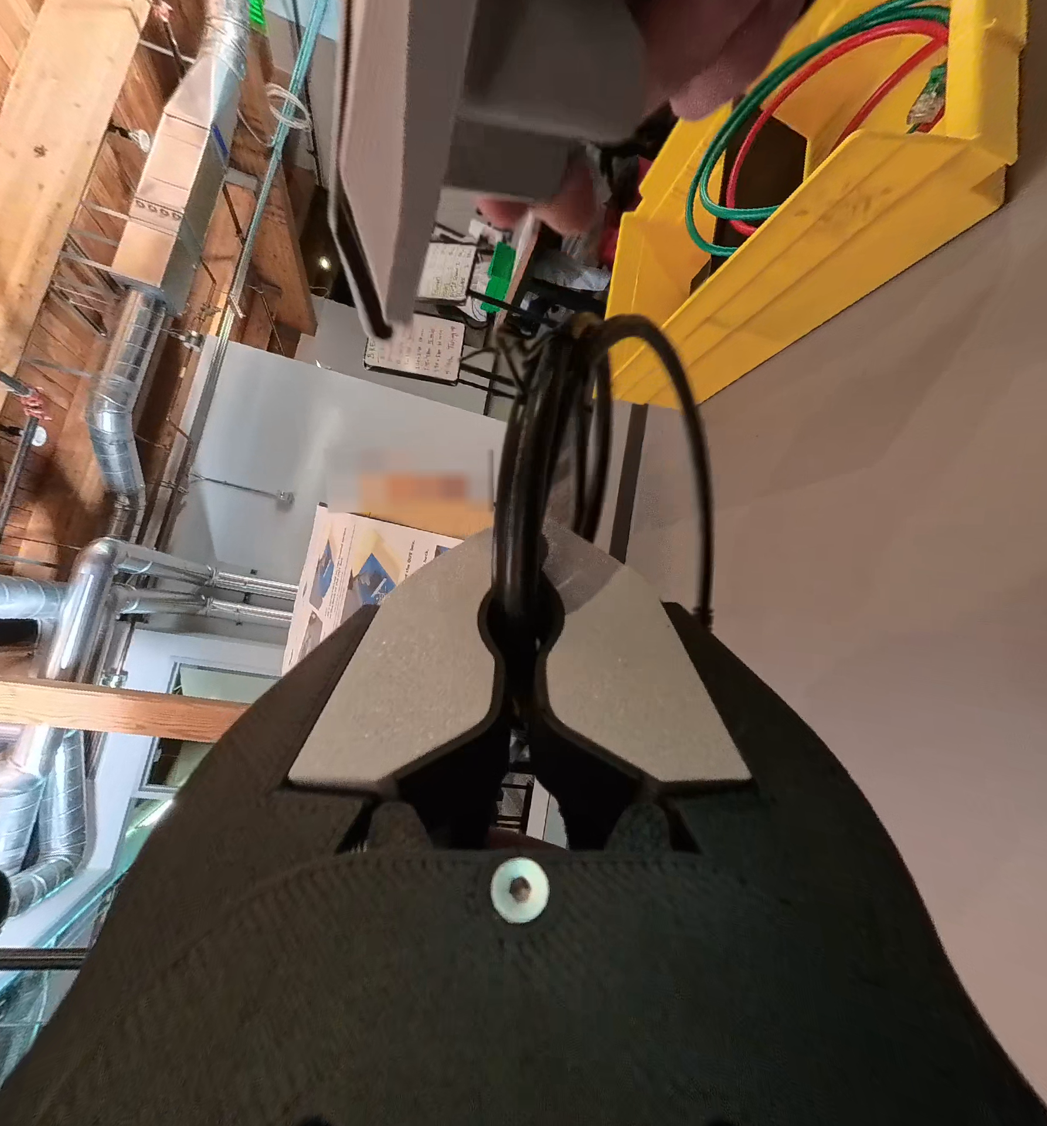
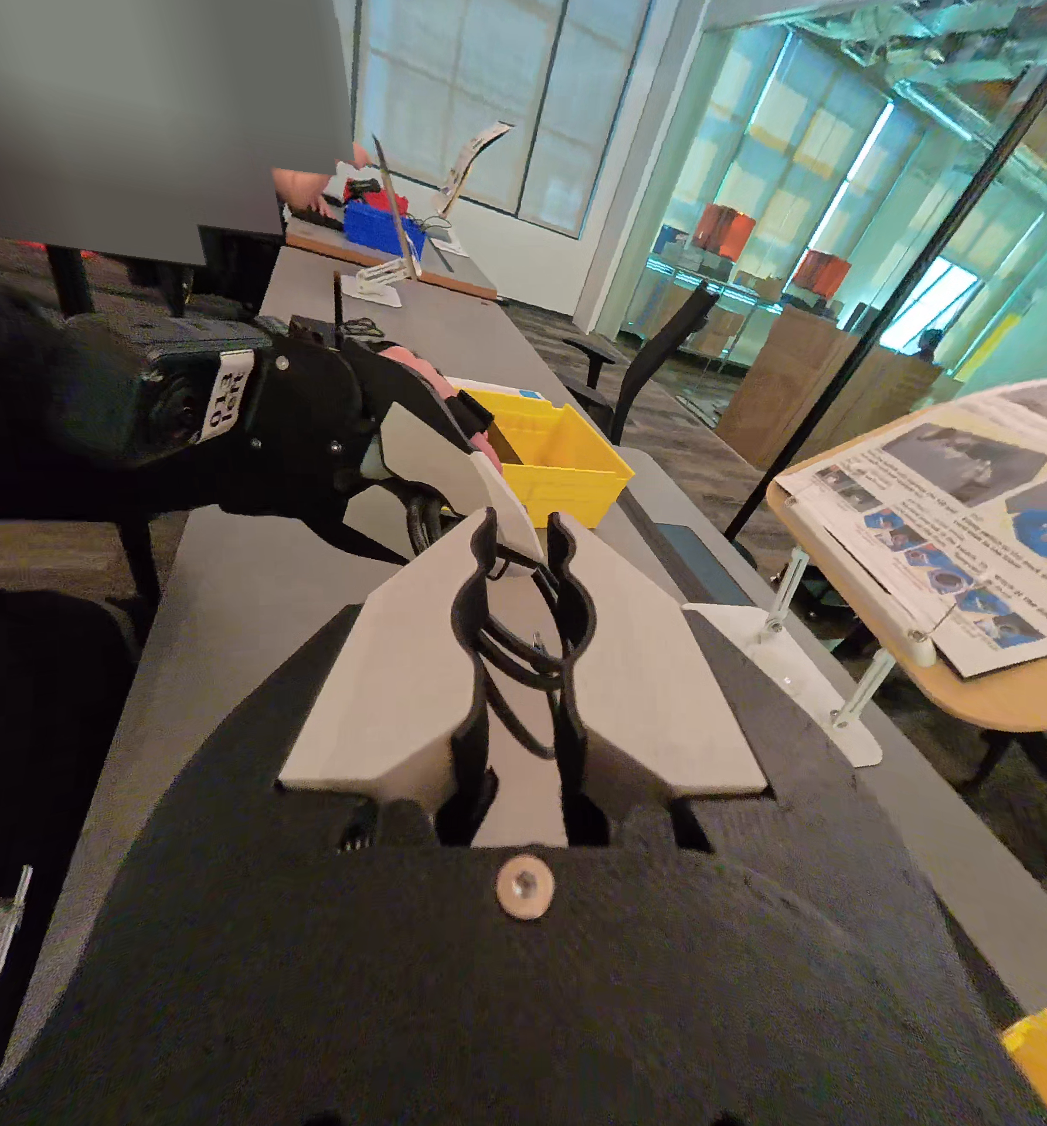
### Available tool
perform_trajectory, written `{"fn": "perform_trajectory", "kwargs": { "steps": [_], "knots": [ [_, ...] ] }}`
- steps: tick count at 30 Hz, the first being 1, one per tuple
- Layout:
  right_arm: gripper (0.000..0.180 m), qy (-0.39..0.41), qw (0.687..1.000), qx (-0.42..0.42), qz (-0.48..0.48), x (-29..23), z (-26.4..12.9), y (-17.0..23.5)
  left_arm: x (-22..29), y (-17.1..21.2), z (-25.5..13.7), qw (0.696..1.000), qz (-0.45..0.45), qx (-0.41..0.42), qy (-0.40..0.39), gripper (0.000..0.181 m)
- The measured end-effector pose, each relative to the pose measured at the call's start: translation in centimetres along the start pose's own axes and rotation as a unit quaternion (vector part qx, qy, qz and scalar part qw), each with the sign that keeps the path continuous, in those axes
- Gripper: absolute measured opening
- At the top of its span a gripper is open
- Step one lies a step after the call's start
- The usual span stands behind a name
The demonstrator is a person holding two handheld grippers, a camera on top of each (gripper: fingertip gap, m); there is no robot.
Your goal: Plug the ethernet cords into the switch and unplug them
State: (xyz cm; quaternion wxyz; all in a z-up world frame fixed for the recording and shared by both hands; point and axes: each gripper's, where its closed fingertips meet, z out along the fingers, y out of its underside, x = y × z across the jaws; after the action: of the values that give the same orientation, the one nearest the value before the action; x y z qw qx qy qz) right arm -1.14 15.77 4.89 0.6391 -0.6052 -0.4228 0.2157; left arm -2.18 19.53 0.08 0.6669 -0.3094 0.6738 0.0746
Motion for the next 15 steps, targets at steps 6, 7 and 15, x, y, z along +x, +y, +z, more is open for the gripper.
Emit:
{"fn": "perform_trajectory", "kwargs": {
  "steps": [6, 7, 15],
  "knots": [
    [0.015, -0.052, 0.992, -0.037, -0.111, -3.1, -0.8, -0.2, 0.5, 0.0, 0.3, 1.000, -0.016, 0.004, 0.010, 0.000],
    [0.014, -0.057, 0.990, -0.042, -0.122, -3.5, -0.7, 0.0, 0.5, 0.0, 0.3, 1.000, -0.019, 0.006, 0.011, 0.000],
    [0.000, -0.040, 0.984, -0.071, -0.159, -3.4, 0.3, 1.3, 0.5, -0.3, 0.1, 1.000, -0.021, 0.009, 0.014, 0.000]
  ]
}}
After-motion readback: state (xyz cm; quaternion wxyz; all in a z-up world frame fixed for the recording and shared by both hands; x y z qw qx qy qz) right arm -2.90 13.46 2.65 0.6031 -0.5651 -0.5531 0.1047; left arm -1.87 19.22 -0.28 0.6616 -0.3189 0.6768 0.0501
